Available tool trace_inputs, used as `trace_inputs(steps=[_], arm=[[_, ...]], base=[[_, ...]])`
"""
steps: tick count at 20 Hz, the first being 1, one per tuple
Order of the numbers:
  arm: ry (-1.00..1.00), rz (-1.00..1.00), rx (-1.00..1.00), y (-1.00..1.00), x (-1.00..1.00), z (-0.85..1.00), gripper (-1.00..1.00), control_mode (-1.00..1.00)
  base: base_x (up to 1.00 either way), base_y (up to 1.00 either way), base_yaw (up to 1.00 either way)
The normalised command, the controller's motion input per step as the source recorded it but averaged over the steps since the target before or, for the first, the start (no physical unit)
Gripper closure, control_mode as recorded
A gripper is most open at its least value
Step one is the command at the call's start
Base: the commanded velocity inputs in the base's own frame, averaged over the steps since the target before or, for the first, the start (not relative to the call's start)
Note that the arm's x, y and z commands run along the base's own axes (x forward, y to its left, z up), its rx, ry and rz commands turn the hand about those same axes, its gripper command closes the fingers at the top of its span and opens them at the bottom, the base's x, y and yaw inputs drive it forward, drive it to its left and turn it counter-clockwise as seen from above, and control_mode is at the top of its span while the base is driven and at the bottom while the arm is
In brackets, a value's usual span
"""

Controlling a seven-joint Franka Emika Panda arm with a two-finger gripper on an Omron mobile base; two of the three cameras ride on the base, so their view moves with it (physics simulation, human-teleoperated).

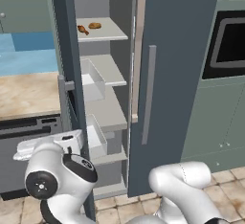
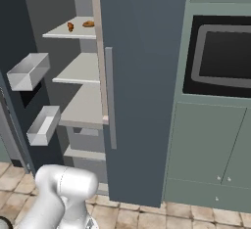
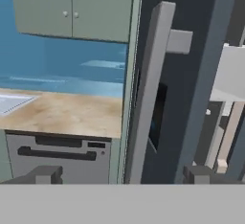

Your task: There's a chicken drumstick in the fridge that needs to be moved to the freezer for freezing. Pick up the chicken drumstick from the fridge, place it on any shelf in the freezer, and close the fridge and freezer doors when done.

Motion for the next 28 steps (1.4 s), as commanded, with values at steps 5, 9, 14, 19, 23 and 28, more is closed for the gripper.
trace_inputs(steps=[5, 9, 14, 19, 23, 28], arm=[[0.00, -0.09, 0.03, 0.06, 0.18, -0.48, -1.00, -1.00], [0.00, -0.09, 0.06, 0.01, 0.27, -0.44, -1.00, -1.00], [0.00, -0.07, 0.03, 0.04, 0.30, -0.24, -1.00, -1.00], [-0.01, -0.03, 0.00, 0.13, 0.41, -0.11, -1.00, -1.00], [-0.01, -0.01, 0.00, 0.22, 0.38, -0.12, -1.00, -1.00], [-0.01, -0.02, 0.00, 0.29, 0.20, -0.11, -1.00, -1.00]], base=[[0.00, 0.00, 0.00], [0.00, 0.00, 0.00], [0.00, 0.00, 0.00], [0.00, 0.00, 0.00], [0.00, 0.00, 0.00], [0.00, 0.00, 0.00]])
